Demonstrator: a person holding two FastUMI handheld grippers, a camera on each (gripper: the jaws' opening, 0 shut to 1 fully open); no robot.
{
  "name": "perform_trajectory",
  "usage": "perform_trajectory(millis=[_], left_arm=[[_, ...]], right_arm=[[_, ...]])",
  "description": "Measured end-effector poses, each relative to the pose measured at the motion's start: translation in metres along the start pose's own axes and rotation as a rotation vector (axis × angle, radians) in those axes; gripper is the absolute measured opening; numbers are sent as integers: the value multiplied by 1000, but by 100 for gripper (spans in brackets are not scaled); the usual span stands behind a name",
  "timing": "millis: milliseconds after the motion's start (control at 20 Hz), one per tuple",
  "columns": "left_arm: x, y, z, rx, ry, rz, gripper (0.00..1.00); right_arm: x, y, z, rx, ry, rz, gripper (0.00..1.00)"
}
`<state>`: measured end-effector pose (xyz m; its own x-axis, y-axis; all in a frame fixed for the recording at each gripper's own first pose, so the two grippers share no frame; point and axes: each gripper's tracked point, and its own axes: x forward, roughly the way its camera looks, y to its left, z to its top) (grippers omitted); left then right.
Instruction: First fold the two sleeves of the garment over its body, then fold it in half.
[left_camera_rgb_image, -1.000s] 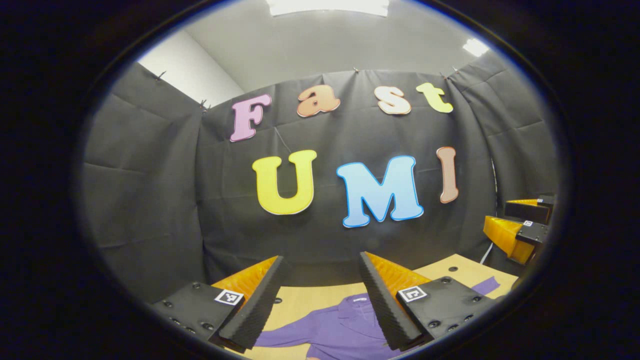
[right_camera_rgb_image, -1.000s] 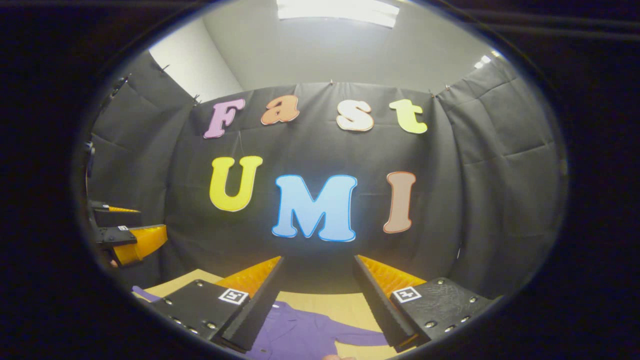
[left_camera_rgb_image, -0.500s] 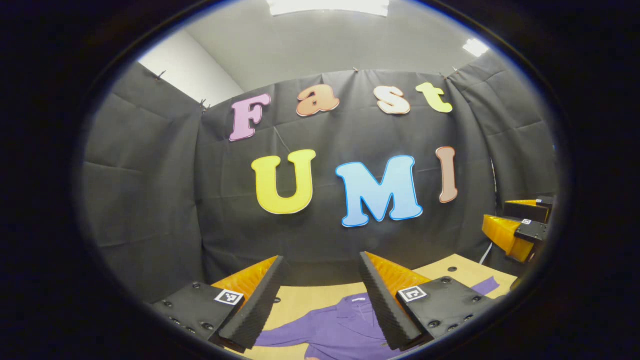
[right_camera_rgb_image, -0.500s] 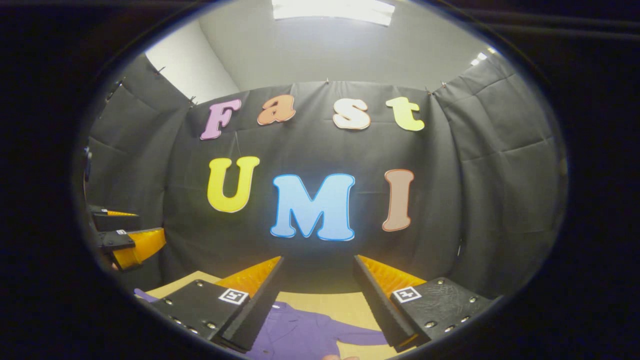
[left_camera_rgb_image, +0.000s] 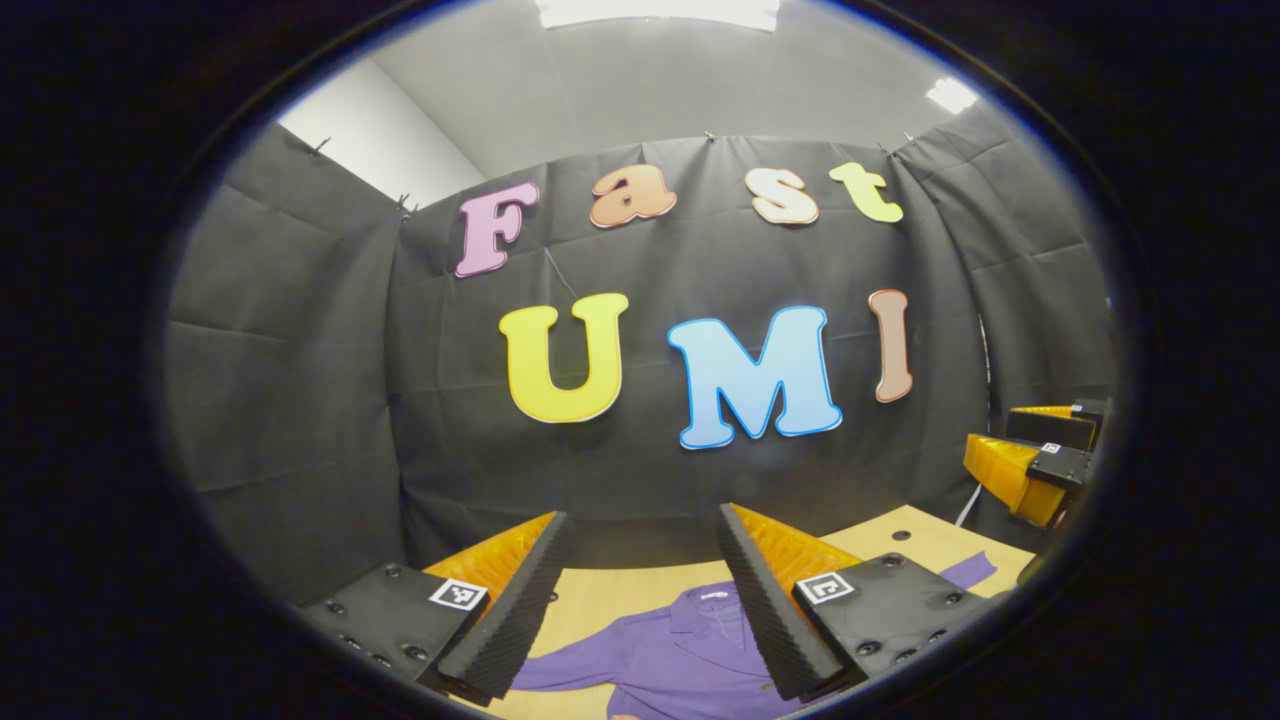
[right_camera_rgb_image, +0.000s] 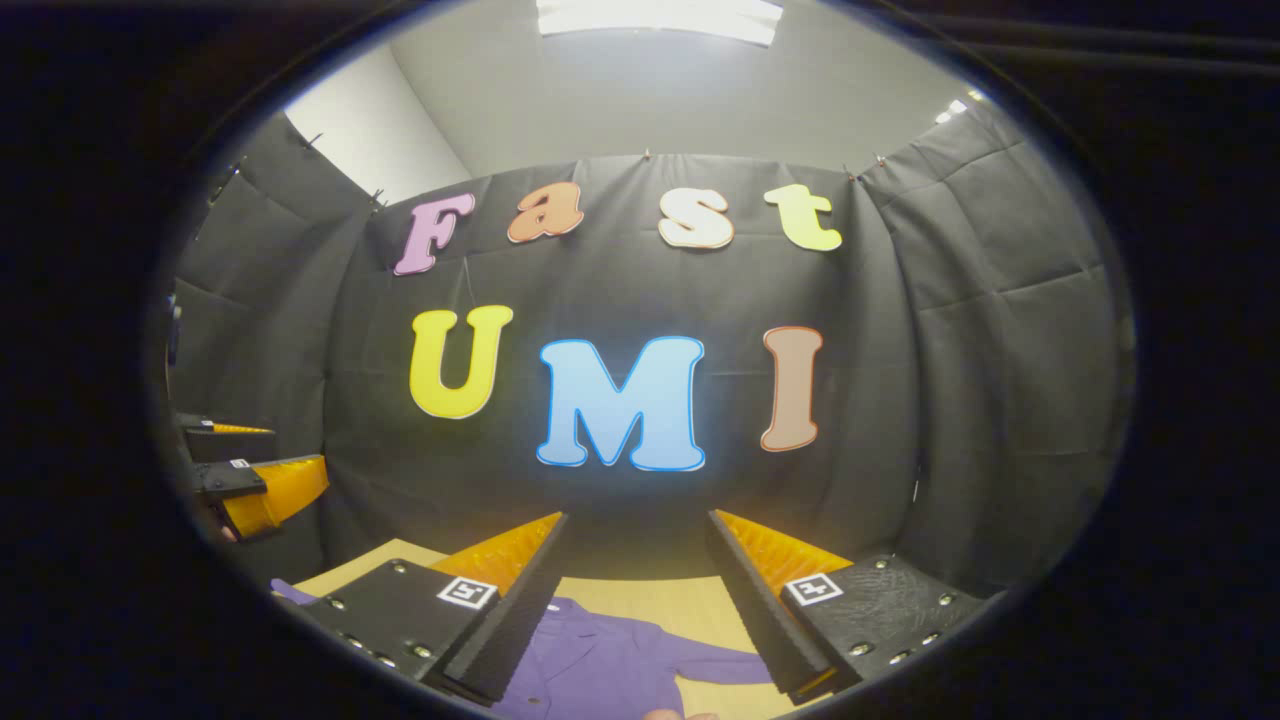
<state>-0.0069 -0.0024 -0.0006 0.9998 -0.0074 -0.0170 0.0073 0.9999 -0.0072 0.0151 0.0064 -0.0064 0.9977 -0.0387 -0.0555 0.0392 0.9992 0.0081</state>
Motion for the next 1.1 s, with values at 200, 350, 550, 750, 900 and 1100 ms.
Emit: perform_trajectory(millis=[200, 350, 550, 750, 900, 1100], left_arm=[[-1, -1, 0, 10, 0, 0, 97], [0, -1, 0, 15, 7, 5, 97], [-1, -3, -3, 17, 18, 12, 97], [0, -5, -5, 24, 26, 20, 97], [-2, -3, -6, 28, 34, 32, 97], [-4, 1, -10, 33, 50, 58, 97]], right_arm=[[17, -9, -11, -4, 38, -41, 89], [18, -41, -31, -14, 72, -85, 89], [17, -87, -69, -32, 136, -151, 89], [16, -133, -113, -18, 221, -219, 90], [14, -162, -149, 16, 293, -263, 89], [12, -196, -197, 38, 380, -311, 89]])
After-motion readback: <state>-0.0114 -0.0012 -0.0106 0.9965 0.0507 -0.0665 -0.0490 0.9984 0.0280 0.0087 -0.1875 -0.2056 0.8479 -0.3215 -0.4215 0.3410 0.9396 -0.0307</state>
